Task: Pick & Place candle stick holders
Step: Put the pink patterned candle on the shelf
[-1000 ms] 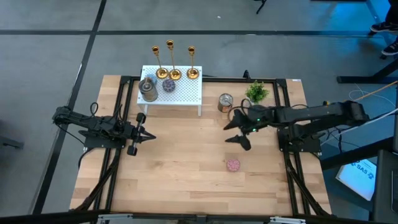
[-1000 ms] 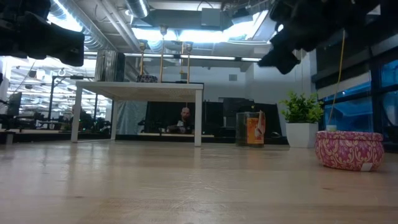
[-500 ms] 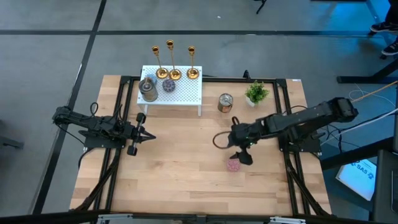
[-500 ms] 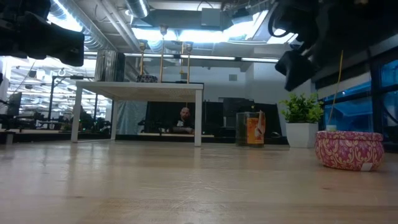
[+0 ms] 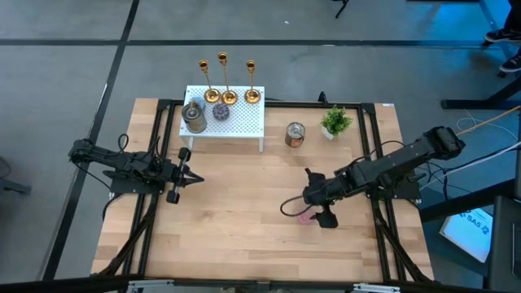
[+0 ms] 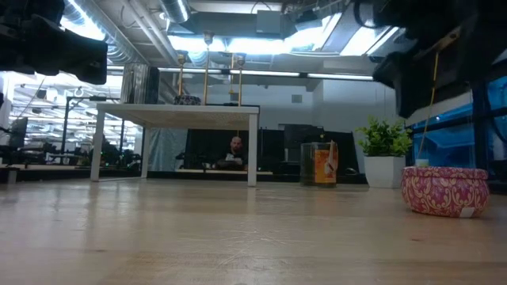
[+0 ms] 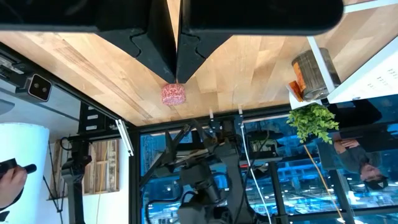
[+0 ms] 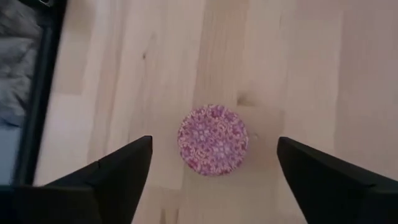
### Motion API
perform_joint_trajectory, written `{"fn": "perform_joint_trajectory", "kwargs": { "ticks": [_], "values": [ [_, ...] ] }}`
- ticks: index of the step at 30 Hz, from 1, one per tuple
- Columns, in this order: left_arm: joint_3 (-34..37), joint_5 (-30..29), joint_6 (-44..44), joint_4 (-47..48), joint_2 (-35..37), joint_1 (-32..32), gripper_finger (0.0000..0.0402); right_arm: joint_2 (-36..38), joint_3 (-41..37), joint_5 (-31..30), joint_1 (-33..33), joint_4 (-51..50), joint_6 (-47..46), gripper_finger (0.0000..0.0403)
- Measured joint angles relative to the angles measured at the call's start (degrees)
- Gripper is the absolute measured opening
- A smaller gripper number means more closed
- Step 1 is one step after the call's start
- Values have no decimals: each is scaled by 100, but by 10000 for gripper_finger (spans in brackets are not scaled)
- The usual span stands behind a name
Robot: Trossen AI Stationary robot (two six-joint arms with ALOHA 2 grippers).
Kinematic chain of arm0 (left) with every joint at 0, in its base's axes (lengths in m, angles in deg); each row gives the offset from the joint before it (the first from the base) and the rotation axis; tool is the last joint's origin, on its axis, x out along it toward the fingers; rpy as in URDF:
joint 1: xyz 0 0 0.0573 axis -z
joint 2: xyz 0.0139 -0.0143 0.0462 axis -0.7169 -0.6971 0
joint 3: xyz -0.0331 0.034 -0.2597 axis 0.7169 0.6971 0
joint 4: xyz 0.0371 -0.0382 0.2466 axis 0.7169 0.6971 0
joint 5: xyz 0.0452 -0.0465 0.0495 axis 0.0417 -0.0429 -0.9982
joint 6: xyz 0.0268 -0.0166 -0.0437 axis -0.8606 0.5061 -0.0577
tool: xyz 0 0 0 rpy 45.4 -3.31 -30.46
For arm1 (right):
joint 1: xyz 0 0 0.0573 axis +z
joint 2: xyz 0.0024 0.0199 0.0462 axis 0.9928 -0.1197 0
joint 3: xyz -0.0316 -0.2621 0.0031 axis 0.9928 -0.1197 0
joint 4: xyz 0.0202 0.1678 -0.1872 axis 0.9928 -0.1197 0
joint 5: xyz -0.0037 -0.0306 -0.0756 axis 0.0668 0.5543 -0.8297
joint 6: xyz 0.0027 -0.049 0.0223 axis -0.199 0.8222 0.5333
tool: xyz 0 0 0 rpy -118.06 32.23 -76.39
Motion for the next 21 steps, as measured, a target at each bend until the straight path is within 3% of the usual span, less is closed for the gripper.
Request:
{"fn": "perform_joint_trajectory", "kwargs": {
  "ticks": [5,13,21],
  "values": [
    [2,0,0,0,0,2,6,-179,163,-325,381,-235,-25,377],
    [2,0,0,-5,0,0,7,-574,161,-895,728,-219,-112,380],
    [2,0,0,-7,-1,0,5,-998,156,-872,710,-23,-156,380]
  ]
}}
